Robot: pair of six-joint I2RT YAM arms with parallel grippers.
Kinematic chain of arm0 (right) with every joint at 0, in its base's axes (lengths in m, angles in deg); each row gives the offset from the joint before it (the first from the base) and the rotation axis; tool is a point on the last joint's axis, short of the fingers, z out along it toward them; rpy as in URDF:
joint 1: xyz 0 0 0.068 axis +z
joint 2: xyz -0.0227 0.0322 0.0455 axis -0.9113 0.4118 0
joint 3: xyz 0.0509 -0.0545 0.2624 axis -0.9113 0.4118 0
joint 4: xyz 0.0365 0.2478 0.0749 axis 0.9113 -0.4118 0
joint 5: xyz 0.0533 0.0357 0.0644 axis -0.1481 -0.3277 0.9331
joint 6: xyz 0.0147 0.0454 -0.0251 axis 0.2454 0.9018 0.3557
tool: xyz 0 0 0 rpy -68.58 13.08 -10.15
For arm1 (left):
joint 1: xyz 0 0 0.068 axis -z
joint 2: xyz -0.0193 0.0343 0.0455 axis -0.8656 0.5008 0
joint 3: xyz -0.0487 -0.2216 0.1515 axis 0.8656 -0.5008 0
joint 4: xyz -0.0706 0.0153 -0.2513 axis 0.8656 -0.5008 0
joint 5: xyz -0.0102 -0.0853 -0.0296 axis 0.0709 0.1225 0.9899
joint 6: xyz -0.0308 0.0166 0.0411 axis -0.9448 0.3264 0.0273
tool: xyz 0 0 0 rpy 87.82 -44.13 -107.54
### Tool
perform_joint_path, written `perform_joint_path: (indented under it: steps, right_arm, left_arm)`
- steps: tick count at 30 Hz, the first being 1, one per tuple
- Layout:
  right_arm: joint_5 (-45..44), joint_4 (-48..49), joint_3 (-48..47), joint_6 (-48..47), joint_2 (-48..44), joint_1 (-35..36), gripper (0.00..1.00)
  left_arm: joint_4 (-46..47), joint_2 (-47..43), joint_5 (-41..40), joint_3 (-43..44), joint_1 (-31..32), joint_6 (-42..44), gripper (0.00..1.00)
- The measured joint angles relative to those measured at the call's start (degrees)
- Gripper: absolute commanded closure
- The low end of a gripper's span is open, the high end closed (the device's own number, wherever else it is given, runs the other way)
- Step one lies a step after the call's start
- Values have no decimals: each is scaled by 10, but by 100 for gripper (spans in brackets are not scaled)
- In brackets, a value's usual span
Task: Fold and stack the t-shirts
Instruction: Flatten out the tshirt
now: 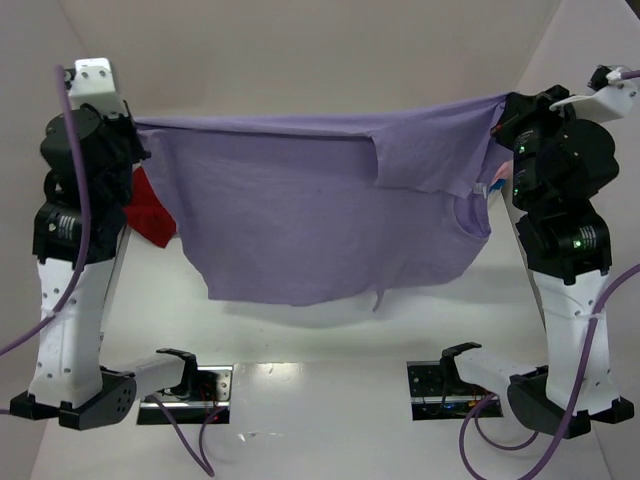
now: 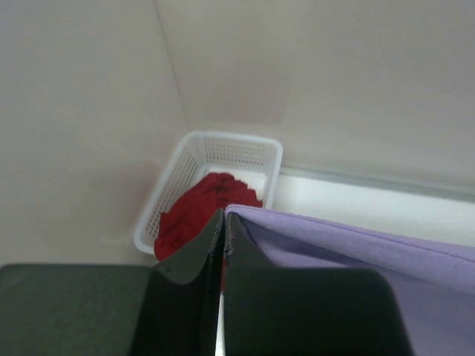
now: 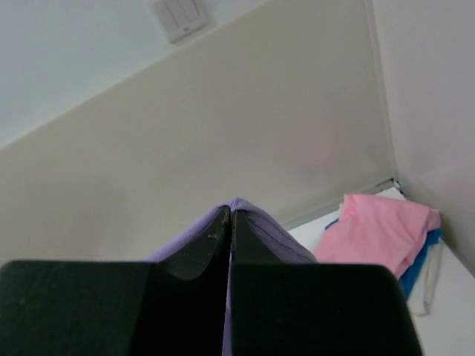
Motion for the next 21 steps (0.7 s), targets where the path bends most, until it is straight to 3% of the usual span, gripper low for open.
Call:
perform_joint_path:
  steps: [10, 21]
  right_arm:
    - [-26, -5, 93, -2, -9, 0, 100]
    - [-51, 20, 107, -19, 17, 0, 100]
  left_arm:
    - [19, 22, -6, -68, 0, 1, 100]
    - [42, 64, -15, -47, 0, 5, 100]
